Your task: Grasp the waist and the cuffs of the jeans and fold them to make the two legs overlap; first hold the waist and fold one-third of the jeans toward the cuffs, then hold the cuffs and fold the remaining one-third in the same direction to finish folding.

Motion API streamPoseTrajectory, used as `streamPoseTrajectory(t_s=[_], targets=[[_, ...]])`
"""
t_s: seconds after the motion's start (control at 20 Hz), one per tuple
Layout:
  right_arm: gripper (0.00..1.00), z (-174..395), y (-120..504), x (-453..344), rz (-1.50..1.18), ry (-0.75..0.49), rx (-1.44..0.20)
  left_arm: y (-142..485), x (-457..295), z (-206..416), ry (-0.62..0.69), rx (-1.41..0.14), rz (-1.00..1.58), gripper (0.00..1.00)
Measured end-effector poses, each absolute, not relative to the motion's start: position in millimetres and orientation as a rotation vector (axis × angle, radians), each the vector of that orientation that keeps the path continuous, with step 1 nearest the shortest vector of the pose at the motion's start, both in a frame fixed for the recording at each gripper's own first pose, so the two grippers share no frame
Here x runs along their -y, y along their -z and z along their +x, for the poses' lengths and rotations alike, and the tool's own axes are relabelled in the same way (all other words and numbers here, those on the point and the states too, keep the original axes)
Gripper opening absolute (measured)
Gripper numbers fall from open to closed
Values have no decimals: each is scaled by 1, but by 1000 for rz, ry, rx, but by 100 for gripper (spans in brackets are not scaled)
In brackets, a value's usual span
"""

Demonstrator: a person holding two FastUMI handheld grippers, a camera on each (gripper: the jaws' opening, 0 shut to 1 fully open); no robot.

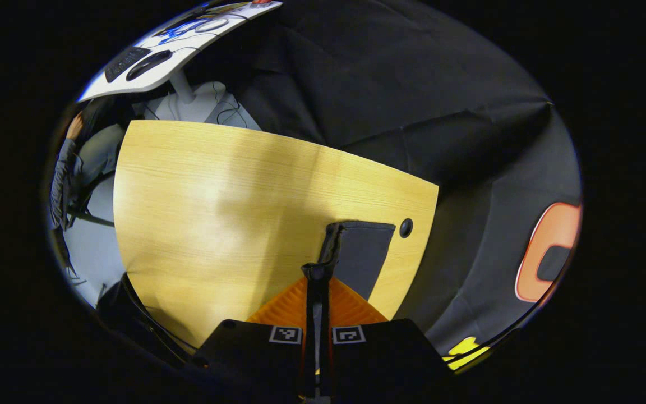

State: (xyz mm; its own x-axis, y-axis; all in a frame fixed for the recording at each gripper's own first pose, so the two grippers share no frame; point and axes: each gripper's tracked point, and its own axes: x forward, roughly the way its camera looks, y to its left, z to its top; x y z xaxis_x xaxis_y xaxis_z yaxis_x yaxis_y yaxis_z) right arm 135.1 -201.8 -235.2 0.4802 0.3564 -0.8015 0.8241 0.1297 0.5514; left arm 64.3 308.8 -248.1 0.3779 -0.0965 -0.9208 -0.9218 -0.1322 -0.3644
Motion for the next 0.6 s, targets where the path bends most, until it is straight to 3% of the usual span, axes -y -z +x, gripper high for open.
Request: streamPoseTrajectory(t_s=[0.1, 0.15, 0.25, 0.3, 0.6], targets=[[3, 154, 238, 202, 1510, 478, -1089, 247, -316, 84, -949, -952, -1537, 6], [7, 163, 240, 202, 1536, 486, -1087, 250, -318, 95, -955, -955, -1535, 6], [3, 181, 251, 200, 1554, 503, -1085, 256, -318, 117, -958, -967, -1528, 6], [7, 189, 257, 199, 1554, 512, -1087, 259, -318, 129, -957, -974, -1523, 6], [7, 224, 293, 199, 1509, 563, -1112, 285, -313, 208, -860, -1042, -1417, 6]])
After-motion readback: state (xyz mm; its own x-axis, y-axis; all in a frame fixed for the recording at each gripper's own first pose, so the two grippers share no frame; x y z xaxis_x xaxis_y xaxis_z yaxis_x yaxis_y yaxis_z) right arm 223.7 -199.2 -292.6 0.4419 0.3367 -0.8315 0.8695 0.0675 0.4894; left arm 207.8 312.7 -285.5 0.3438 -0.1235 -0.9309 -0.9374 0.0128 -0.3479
